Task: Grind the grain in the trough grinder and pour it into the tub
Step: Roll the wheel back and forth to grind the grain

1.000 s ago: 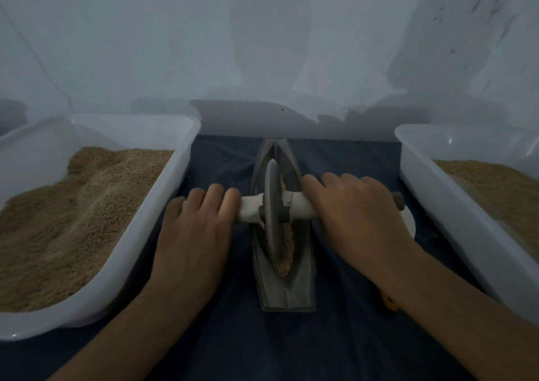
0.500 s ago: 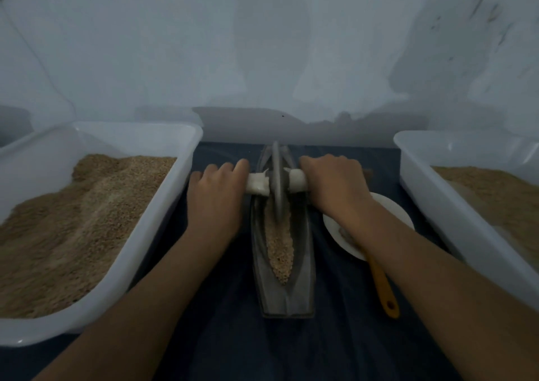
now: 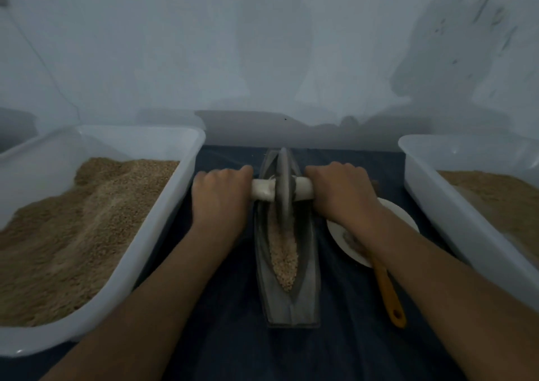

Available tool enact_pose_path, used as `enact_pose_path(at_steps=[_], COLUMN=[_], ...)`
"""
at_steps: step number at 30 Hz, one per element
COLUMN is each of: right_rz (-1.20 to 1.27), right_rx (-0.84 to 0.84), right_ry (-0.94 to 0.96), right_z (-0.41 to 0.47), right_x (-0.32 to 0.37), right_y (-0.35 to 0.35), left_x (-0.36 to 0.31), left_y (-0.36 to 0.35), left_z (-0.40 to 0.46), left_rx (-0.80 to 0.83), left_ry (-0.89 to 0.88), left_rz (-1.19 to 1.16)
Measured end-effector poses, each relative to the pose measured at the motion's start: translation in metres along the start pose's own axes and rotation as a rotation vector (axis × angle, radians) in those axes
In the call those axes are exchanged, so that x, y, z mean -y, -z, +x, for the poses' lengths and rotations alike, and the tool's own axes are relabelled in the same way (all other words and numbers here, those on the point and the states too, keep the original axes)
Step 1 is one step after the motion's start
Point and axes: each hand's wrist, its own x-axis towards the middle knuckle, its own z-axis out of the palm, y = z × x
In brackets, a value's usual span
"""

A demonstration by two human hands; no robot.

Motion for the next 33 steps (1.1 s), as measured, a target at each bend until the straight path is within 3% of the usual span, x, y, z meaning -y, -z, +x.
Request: enact_pose_path(at_steps=[6,14,22,26,33], right_rz=[-0.02,-0.158,-0.065,-0.022,-0.112], right_rx=[-0.024,-0.165,-0.026,-0.039,-0.153], right_ry=[0.053,0.26,0.087,0.011,0.163], right_z=[0.005,-0.055,0.004,0.015,-0.037], right_x=[-0.005,-0.002,-0.006,-0.01,0.0], right_y=[-0.003,0.01,-0.003,-0.01,0.007], left_x=[0.0,0.02,0.004,-0.004,0.014], left_y=[-0.001,0.019,-0.004,-0.003,0.018], left_z=[0.002,-0.059,-0.001,0.022,-0.032], left_rx=[-0.01,0.017,0.002,-0.008,0.088], left_ry=[-0.007,-0.185,-0.021,0.01,-0.121], left_rz=[-0.026,-0.12,0.024,0.042,-0.062])
